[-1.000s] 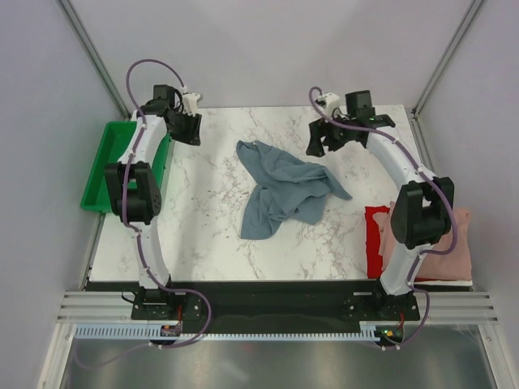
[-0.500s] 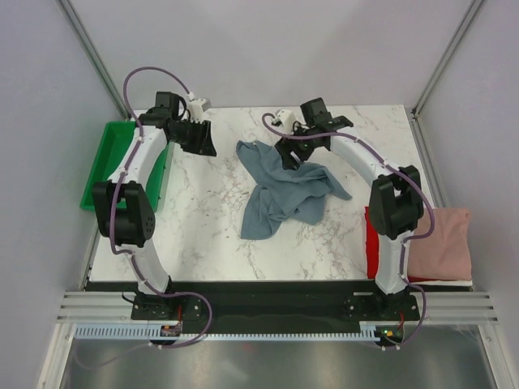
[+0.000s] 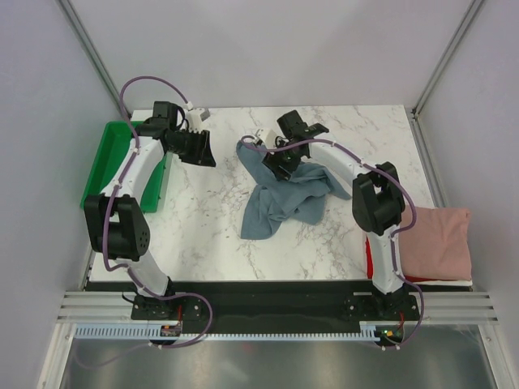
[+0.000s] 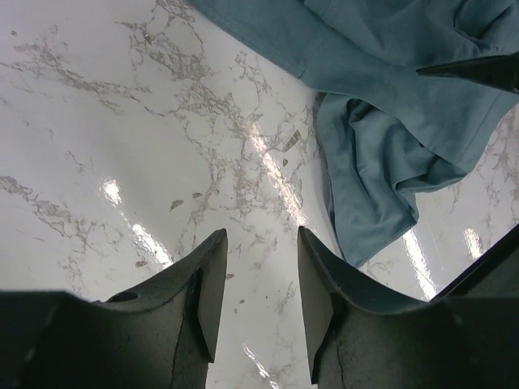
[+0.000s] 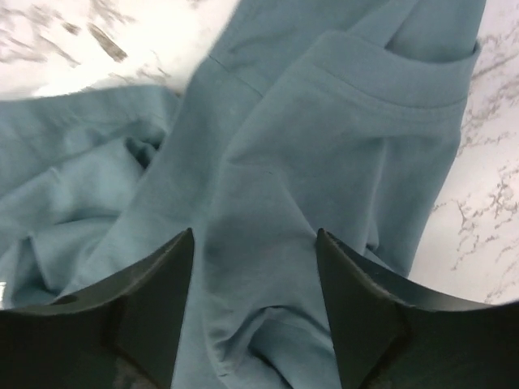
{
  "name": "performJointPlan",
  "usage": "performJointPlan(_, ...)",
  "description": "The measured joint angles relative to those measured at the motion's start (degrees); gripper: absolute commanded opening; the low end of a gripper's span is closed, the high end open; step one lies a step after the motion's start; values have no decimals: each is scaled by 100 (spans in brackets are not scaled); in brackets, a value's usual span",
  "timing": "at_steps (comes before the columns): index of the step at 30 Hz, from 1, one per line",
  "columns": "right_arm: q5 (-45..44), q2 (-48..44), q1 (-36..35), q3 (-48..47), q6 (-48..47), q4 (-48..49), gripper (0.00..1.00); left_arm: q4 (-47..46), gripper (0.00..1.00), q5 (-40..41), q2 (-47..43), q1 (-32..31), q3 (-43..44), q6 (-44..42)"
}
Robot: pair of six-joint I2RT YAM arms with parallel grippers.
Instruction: Fold and stack the t-shirts
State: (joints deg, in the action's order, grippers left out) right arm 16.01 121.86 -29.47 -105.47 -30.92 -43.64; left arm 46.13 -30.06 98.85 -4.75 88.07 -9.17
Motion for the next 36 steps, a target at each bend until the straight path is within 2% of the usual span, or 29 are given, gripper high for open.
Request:
performJointPlan(3,-326,142,2,-2,-68,-57,35,-2,47,11,0,0,0,2)
performJointPlan(4,-442,181,4,0,-85,-72,14,-2,47,17,0,0,0,2)
performJointPlan(6,-619,225,4,-2,-92,-105,3,-2,47,46,0,0,0,2)
performJointPlan(14,-979,-72,-28,-317,-201,-111,1,-39,48,103,0,-2,2,4)
performJointPlan(22,-1167,-1134,-68,-1829,-341,297,0,-90,52,144,149,-188,13,0)
performJointPlan(27,-1349,-1403,-105,-2500,-341,737,0,-92,52,138,326,-343,13,2)
performJointPlan(31,-1567,-1458,-131,-2481,-417,981,0,-214,52,103,413,-490,-111,22)
performJointPlan(36,-1921,-1440,-116,-2031,-468,1034,0,-479,52,109,586,-933,-717,103)
